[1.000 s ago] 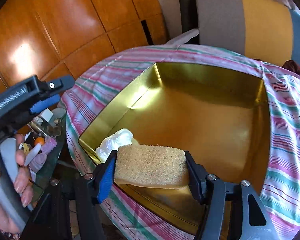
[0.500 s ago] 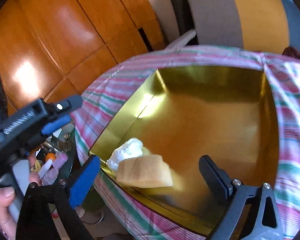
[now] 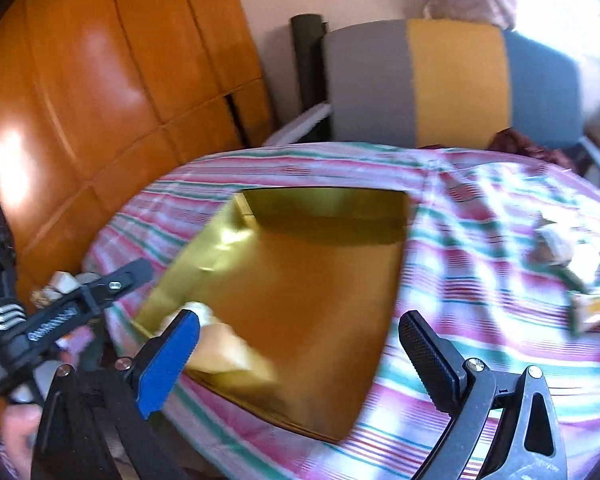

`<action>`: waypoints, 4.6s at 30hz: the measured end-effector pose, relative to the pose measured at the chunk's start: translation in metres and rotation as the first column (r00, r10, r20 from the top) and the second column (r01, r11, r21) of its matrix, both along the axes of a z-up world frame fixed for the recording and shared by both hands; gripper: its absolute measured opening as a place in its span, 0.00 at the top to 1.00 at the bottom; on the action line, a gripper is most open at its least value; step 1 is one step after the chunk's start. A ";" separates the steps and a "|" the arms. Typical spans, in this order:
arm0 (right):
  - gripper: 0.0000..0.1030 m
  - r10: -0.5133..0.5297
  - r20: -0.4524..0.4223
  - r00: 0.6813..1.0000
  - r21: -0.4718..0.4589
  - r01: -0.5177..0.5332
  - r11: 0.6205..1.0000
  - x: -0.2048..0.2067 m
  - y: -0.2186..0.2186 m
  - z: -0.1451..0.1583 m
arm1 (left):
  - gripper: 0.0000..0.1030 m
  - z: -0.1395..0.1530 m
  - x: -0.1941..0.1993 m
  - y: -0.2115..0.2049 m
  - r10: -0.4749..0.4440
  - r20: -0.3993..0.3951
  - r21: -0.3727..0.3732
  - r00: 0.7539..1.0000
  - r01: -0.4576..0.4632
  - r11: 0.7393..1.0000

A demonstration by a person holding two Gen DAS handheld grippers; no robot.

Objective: Organize objects
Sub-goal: 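Move the right gripper back to the table and grasp another yellow sponge, then grasp the WEIDAN snack packet with the left gripper, then carry the WEIDAN packet and the yellow sponge over to the gold tray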

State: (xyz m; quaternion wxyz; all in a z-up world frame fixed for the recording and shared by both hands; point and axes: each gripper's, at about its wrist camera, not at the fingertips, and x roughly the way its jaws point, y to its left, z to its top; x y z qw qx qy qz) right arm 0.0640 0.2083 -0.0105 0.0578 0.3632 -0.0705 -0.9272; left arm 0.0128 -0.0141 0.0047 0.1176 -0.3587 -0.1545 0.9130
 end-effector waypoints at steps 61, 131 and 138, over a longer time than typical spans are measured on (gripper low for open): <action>0.52 -0.504 0.242 0.829 -0.166 0.548 0.820 0.111 0.352 -0.061 | 0.40 -0.050 0.020 0.349 -0.694 0.229 -0.221 0.682 0.731 0.646; 0.52 -0.486 0.205 0.849 -0.239 0.525 0.817 0.101 0.358 -0.062 | 0.60 -0.090 0.051 0.344 -0.688 0.058 -0.324 0.723 0.666 0.672; 0.52 -0.428 0.194 0.883 -0.195 0.462 0.865 0.091 0.341 -0.059 | 0.60 -0.074 0.063 0.305 -0.684 0.015 -0.284 0.730 0.659 0.697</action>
